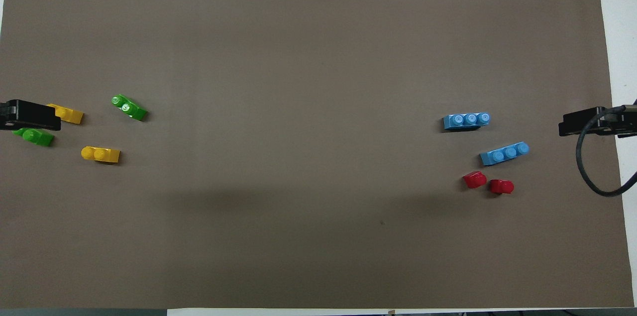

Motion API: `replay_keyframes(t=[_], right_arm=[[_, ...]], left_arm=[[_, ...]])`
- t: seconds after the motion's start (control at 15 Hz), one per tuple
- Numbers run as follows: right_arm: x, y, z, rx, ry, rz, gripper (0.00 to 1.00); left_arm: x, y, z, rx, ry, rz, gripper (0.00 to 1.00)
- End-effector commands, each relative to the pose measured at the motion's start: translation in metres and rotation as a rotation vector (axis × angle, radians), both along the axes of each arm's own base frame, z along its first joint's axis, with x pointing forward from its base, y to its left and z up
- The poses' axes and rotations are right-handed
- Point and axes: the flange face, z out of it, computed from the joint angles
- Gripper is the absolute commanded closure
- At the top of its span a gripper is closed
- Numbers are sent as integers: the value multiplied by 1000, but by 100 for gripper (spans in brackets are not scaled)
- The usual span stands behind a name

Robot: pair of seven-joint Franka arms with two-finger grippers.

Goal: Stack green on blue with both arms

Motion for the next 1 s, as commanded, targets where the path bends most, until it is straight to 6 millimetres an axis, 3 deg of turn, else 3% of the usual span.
replay_keyframes(t=[0.0, 0.2, 0.33, 0.47, 0.93], right_arm=[[-3, -7, 3, -6, -5, 13, 0], [-5, -7, 1, 0, 13, 17, 0], [-5, -24, 1, 0, 7, 18, 0], [2, -22, 5, -4, -49, 12, 0], [27, -18, -22, 25, -95, -476, 0]], left_arm=[[-11, -2, 0, 5, 10, -10, 0], [-14, -1, 0, 5, 27, -4, 0], [-14, -1, 1, 5, 26, -3, 0], [-15, -1, 1, 5, 33, -4, 0], [-22, -1, 2, 5, 64, -2, 0]])
